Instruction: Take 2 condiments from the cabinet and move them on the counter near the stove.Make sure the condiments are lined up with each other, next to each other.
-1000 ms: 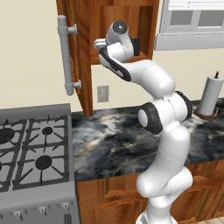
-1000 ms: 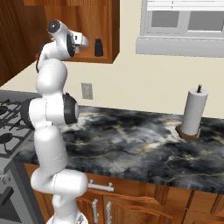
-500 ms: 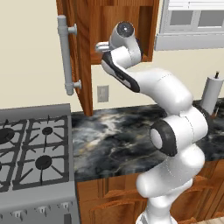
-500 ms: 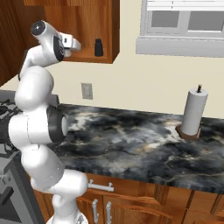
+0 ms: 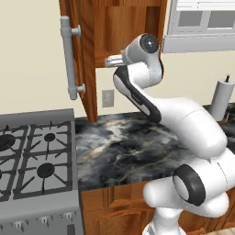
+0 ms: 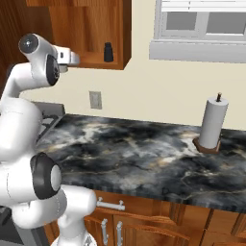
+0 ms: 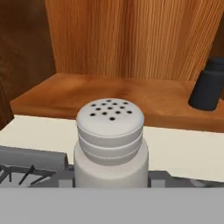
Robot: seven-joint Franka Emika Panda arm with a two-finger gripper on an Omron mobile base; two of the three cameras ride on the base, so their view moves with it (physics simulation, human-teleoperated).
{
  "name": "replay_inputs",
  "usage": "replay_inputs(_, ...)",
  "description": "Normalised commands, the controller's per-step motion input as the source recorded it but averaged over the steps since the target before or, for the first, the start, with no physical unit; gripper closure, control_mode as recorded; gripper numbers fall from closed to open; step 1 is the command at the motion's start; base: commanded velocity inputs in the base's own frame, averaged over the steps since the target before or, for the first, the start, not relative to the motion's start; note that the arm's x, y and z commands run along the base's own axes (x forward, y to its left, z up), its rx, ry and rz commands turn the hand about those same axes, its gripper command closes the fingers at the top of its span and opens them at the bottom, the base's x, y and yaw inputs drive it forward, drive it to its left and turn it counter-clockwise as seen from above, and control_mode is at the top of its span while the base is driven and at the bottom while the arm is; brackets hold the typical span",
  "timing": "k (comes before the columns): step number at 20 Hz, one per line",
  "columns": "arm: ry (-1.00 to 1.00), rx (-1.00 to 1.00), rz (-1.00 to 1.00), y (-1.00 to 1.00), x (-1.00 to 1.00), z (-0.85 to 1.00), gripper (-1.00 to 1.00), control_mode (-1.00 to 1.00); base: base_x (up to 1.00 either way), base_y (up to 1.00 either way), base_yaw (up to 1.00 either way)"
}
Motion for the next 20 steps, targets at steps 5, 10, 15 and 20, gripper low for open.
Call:
replay_inputs(5, 0.0, 0.0, 0.3, -0.12, -1.0, -0.01, 1.0, -1.0, 0.0, 0.0, 0.0)
replay_inputs(10, 0.0, 0.0, 0.3, 0.0, -0.97, -0.11, 1.0, -1.0, 0.0, 0.0, 0.0)
replay_inputs(15, 0.0, 0.0, 0.27, 0.0, -0.69, -0.29, 1.0, -1.0, 0.0, 0.0, 0.0)
replay_inputs(20, 0.0, -0.01, 0.21, 0.0, -0.21, -0.36, 1.0, -1.0, 0.0, 0.0, 0.0)
